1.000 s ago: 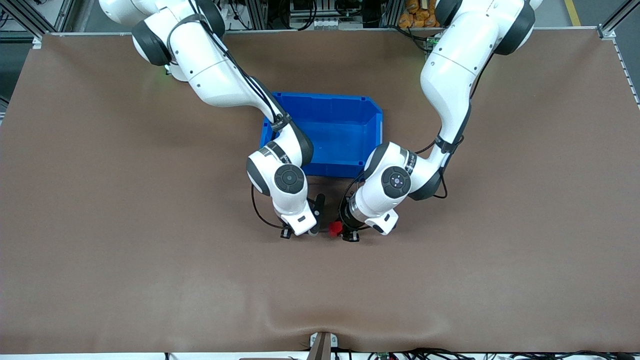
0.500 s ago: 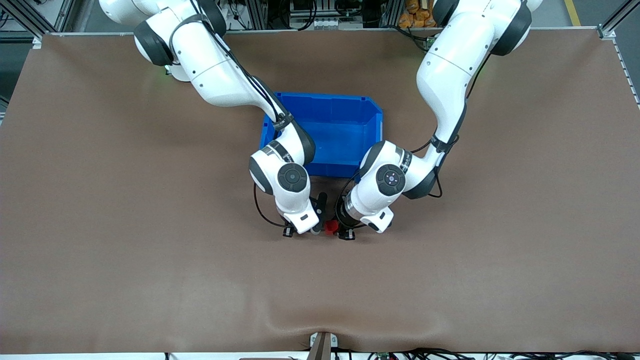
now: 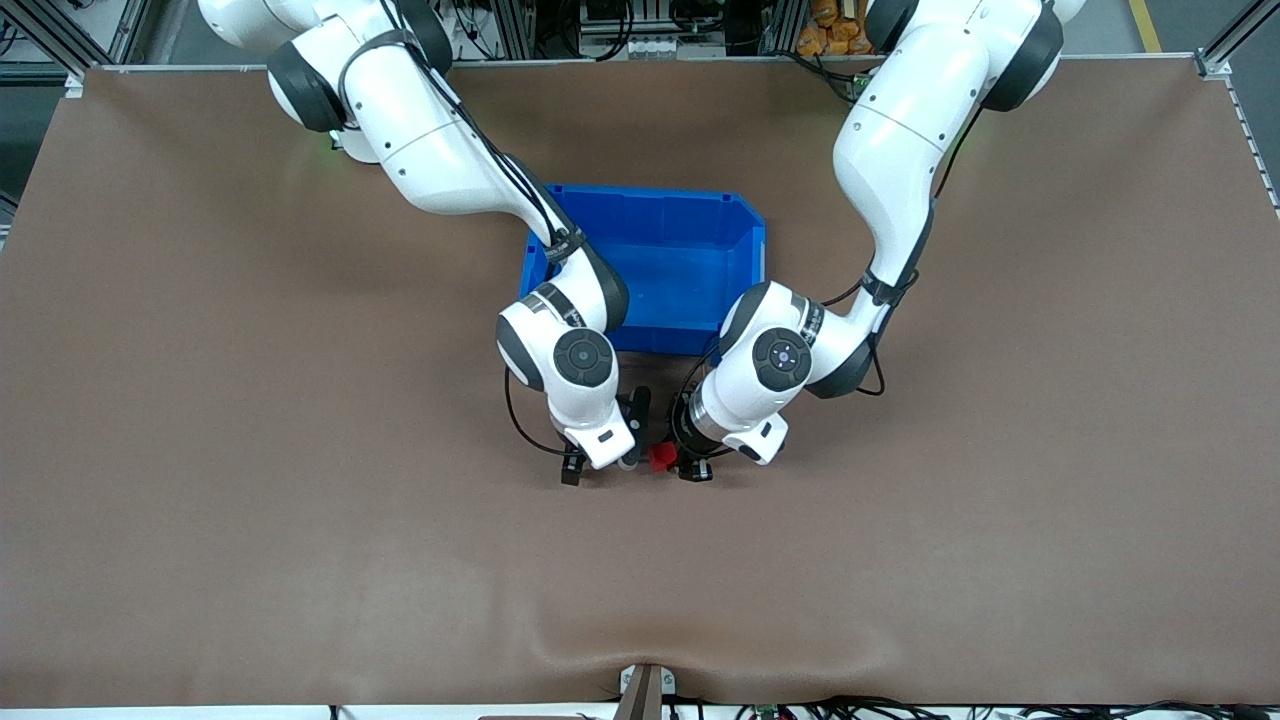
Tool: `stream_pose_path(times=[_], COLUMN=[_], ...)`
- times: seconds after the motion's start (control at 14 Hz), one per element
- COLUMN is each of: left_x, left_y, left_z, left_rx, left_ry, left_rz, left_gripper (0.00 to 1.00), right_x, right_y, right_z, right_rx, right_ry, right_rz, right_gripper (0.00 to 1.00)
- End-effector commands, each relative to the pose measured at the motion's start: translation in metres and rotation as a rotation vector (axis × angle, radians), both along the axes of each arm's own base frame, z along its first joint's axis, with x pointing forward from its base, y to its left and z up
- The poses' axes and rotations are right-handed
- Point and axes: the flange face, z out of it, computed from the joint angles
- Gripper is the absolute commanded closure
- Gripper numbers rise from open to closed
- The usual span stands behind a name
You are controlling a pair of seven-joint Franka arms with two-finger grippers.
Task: Attach green and red cubes to black cube
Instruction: 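Press the red and green cubes against the black cube from both sides, then open the right gripper and lift it off the green cube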
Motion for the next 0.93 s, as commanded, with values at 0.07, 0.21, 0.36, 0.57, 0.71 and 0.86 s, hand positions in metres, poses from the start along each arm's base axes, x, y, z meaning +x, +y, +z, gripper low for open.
stream_pose_path(times=[0.07, 0.21, 0.36, 0.57, 0.71, 0.86], left_x=[-0.007, -0.005, -0.004, 0.000, -0.007, -0.008], left_y=[-0.014, -0.017, -0.024, -0.031, -0.039, -0.040], left_z=[-0.007, -0.010, -0.021, -0.029, -0.034, -0.038], left_rx=[-0.002, -0.004, -0.001, -0.001, 0.005, 0.011], left_ry=[-0.013, -0.023, -0.026, -0.041, -0.046, -0.049], left_rz=[-0.047, -0.062, -0.069, -0.074, -0.105, -0.136], left_gripper=[1.00, 1.00, 1.00, 1.00, 1.00, 1.00], right_x=[-0.005, 0.002, 0.022, 0.051, 0.074, 0.089], right_y=[-0.017, -0.030, -0.065, -0.124, -0.183, -0.238], right_z=[0.046, 0.066, 0.093, 0.143, 0.174, 0.203], right_rx=[-0.014, -0.025, -0.018, 0.002, 0.024, 0.039], right_ry=[0.019, 0.026, 0.021, -0.010, -0.044, -0.067], right_rz=[-0.002, -0.030, -0.089, -0.186, -0.266, -0.345], right_gripper=[0.00, 0.00, 0.00, 0.00, 0.00, 0.00])
